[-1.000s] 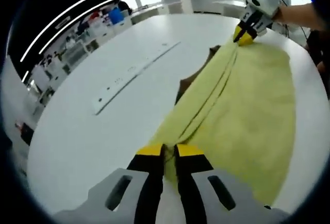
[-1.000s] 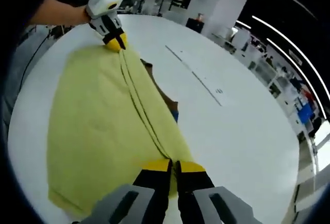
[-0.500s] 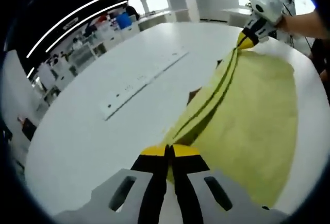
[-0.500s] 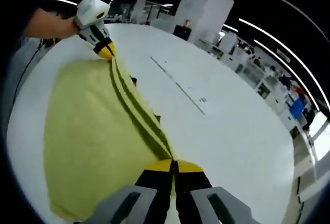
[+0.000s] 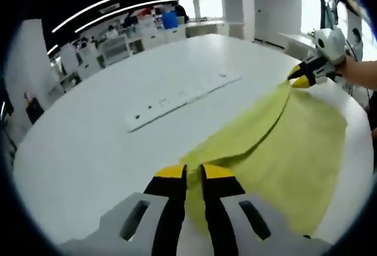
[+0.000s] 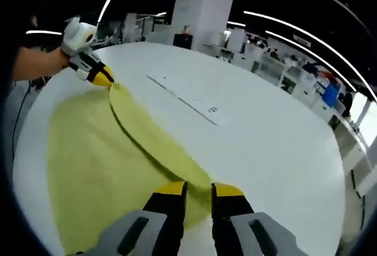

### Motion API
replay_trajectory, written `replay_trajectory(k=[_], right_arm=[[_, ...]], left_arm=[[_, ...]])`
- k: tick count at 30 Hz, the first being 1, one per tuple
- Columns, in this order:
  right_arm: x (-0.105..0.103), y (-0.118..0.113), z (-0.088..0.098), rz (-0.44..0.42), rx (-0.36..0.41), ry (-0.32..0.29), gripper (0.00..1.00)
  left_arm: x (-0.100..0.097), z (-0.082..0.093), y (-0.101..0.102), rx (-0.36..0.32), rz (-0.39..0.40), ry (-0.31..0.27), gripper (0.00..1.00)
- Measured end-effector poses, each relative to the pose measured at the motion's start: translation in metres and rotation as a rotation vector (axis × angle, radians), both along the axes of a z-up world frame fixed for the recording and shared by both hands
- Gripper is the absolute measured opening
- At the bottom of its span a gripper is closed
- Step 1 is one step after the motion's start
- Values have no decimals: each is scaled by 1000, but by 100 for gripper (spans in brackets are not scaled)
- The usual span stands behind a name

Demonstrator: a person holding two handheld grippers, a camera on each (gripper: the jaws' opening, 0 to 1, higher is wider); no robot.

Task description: Fold the garment on the visible template until the final outline fits inside the template.

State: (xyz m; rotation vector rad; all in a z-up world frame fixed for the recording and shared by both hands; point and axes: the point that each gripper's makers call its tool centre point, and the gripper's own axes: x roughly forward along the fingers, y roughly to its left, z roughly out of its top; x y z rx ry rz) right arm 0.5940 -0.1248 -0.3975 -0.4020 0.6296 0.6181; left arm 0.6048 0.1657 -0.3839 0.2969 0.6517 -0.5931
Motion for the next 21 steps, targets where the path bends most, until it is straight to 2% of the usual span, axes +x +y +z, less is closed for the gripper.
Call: replay_trajectory(k=[1,4,7,10,13,15,21], right_arm=[[0,-1,1,-2,1,-1,14],[-2,1,3,20,-15,-13,13],[-5,9,4,87,-50,-33,13],[-6,19,1,136,-77,-43,14],[-6,24,-2,153,-85,-48,14],[-5,25,-5,164,-98,-47,14],[-3,26,-8,185,-130,-50,13]], left_arm=[[1,2,3,-27,27,5,8],[1,4,7,-16,23,0,7],[-4,3,0,18,-51,-15,8],[-8,-2,-9,92,-136,-42,11],[-10,-4,-21,148,-218,-66,14],[-11,-8,-26,212,-268,-82,15],[-3,-12,-25,321,-291,-113,14]])
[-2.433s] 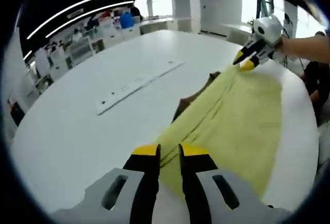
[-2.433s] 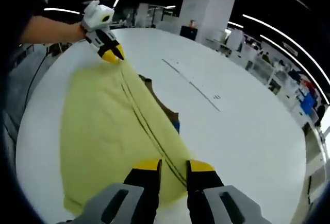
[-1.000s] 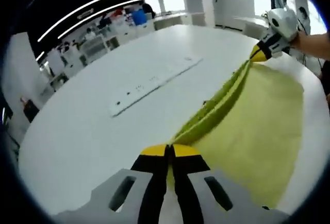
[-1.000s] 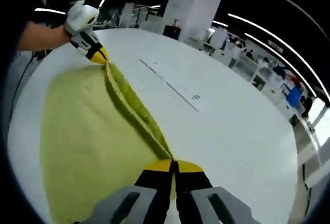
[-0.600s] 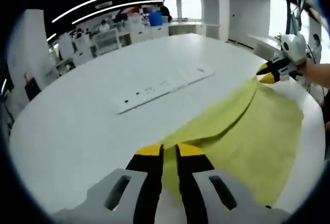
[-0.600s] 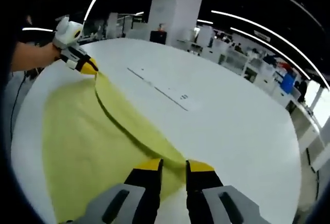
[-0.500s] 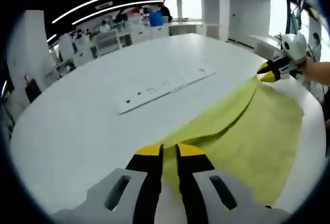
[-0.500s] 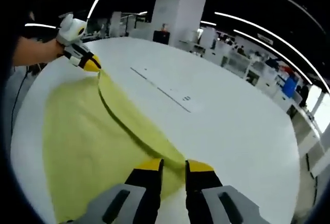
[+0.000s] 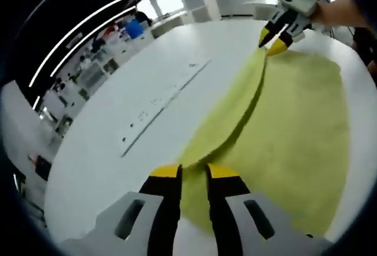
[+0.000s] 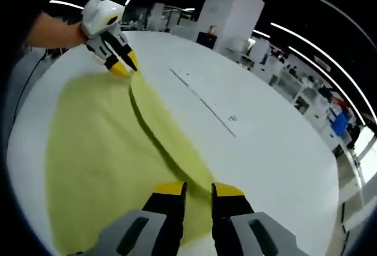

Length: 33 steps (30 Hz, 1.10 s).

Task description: Fold the garment on the visible template until the final outline fits inside the template.

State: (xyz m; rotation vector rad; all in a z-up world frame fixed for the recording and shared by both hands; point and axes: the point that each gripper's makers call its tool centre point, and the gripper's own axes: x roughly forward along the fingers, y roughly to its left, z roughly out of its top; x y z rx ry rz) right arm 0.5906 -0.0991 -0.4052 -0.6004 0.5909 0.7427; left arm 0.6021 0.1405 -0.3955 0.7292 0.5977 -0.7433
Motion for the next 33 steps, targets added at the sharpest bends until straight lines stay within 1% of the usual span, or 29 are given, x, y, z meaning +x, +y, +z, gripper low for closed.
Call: replay_trajectory(k=[1,3,4,5,6,8,9,10,11,13,18,19,21,23,26,28,29,30,32,33], right_arm=[[1,-1,0,3,-6,-2,12],[2,-1,-1,8,-17,-4,12],[3,-2,-1,12,-30,-9,11],[4,-2,-1,13,-30,-9,11],[5,-2,-2,15,-27,-3,10],[5,-3,-3,22,-37,0,6],[4,-3,-4,28,-38,8,1],[3,-2,-5,37,-37,15,0],[4,-2,-5,31,-39,16,0],[5,-2,-7,23,-35,23,0],[14,-3,-6,-39,-11,26,0],[15,-3,-7,-47,-10,30,0],[17,-5,-9,-65,-20,31,0],[19,-8,-8,-97,-8,32,5],[20,-13,-2,-127,19,29,9],[19,-15,5,-149,56,24,11],[19,-16,7,-161,65,21,13],[19,-16,9,-181,95,25,14],[16,-16,13,-213,151,39,20],[14,-17,15,-236,184,53,22]], left_arm=[[2,1,1,11,-1,-12,13],[4,1,0,6,-7,-11,14],[6,2,2,19,-11,-23,14],[6,2,2,16,-14,-20,14],[6,-1,2,9,-20,-2,14],[6,-5,5,24,-23,8,10],[5,-6,5,17,-25,20,8],[4,-8,5,12,-20,30,2],[4,-9,6,10,-19,34,0],[5,-8,5,-6,-12,40,0],[11,-8,8,-51,74,63,0],[13,-7,9,-67,100,68,0],[16,-7,13,-72,142,73,1],[18,-5,15,-113,188,81,3],[17,0,17,-145,200,82,6],[16,4,17,-179,210,80,8],[15,6,17,-213,220,90,9],[14,7,16,-236,229,95,11],[11,10,12,-296,237,120,18],[9,15,10,-332,235,119,21]])
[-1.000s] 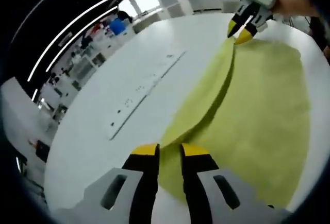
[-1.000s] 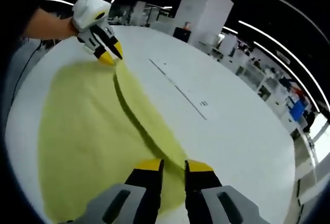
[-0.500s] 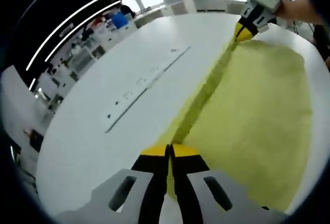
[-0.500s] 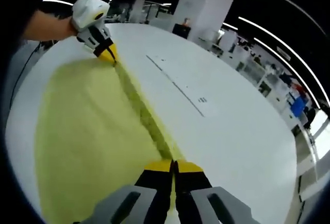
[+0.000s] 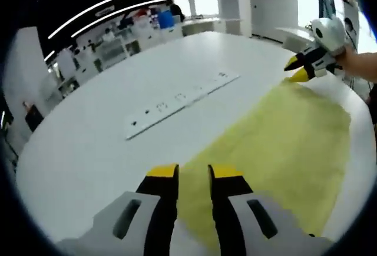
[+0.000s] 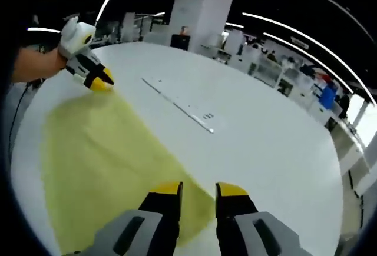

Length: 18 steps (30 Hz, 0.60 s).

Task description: Fold the garment on the visible template until the final outline fits inside the template.

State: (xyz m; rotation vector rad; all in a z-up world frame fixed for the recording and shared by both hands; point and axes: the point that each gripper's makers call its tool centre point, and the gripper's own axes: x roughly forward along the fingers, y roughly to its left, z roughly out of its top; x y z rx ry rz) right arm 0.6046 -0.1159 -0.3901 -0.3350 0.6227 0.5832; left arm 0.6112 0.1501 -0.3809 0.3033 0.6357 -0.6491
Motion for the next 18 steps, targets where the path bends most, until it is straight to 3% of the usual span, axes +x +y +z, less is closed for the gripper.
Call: replay_trajectory(k=[2,9,18], right_arm=[[-4,1,6,-9,42,-2,25],[-19,2,20,-39,133,-2,32],[-41,0,33,-58,179,20,43]], left_arm=[[-3,7,-3,-51,0,-5,25],[-19,15,-3,-111,5,15,36],[-41,32,2,-180,34,21,45]])
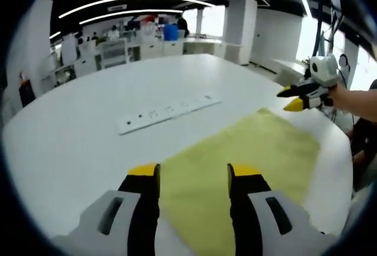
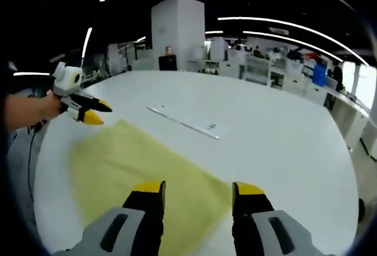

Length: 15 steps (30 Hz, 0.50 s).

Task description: Fold the garment on the visible template until the final outline fits inside the template.

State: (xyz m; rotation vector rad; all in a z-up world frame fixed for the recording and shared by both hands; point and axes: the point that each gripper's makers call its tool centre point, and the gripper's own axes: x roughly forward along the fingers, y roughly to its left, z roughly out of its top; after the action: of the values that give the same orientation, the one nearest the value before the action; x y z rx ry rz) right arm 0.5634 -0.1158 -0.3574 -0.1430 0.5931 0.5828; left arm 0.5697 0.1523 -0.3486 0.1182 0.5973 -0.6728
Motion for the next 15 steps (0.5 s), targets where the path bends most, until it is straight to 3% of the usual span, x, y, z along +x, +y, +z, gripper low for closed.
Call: replay_trajectory(k=[8,15], right_arm=[[-25,-7,8,-20,27,20,47],[-44,-10,11,-18,17,11,47]], left_arm=[[-17,15,9,-53,39,5,48],[-38,18,10,-72,45,9,51]])
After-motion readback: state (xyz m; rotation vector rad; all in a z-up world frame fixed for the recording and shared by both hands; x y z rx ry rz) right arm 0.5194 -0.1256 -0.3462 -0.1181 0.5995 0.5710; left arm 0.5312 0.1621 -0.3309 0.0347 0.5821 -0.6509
